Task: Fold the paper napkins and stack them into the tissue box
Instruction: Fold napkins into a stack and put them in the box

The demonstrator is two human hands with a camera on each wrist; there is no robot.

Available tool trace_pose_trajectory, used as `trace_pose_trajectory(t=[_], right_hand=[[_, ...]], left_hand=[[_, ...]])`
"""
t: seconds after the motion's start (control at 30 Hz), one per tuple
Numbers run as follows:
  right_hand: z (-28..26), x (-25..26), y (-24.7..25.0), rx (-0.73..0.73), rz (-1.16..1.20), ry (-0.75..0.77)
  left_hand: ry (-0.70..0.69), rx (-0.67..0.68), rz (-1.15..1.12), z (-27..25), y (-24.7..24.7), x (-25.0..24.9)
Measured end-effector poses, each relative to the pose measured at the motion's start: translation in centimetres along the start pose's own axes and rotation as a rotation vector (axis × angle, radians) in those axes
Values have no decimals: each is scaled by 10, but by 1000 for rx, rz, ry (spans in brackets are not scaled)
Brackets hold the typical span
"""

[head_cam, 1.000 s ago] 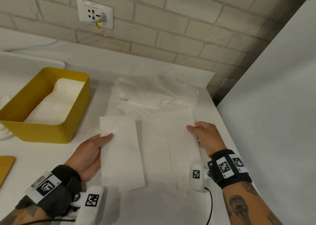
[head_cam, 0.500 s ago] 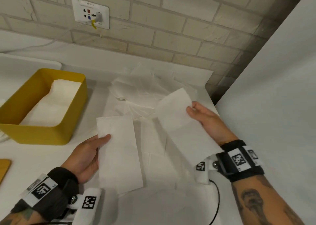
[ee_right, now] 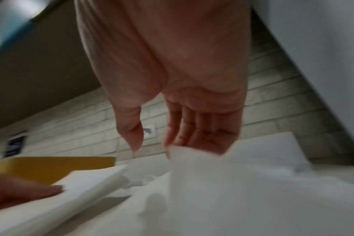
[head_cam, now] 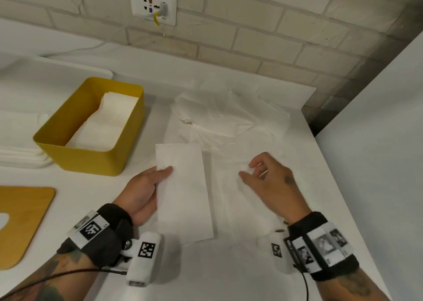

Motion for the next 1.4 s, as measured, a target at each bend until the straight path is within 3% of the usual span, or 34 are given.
trace_pose_trajectory(t=[0.1, 0.23, 0.5, 0.67, 0.8, 1.0, 1.2, 1.4], right_hand=[[-18, 26, -32, -67, -354, 157], [-23, 31, -56, -94, -731, 99], [-14, 18, -62, 30, -860, -43], [-10, 10, -57, 24, -745, -55], [-1, 6, -34, 20, -507, -63], [6, -12, -42, 185, -312, -130], [4, -18, -31, 233, -70, -95], [2, 19, 4, 97, 356, 5]], left_hand=[[2, 1, 1, 1, 0, 0], [-4, -4, -5, 2, 3, 1], [-8, 0, -21, 5, 6, 2], [-1, 5, -25, 5, 7, 4], [-2, 14, -27, 5, 6, 3], [-6, 13, -30, 6, 8, 4], [1, 18, -21, 7, 9, 5], [-2, 25, -13, 6, 6, 4]])
Point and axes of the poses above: each hand's wrist, its own z-axis towards the middle knuckle, its own y-axis out of the back of the hand, x = y × z, the point moved 10 cm from there along z, towards the middle knuckle, and after that the axes turned 11 degrees about -y, right-handed, at the moved point
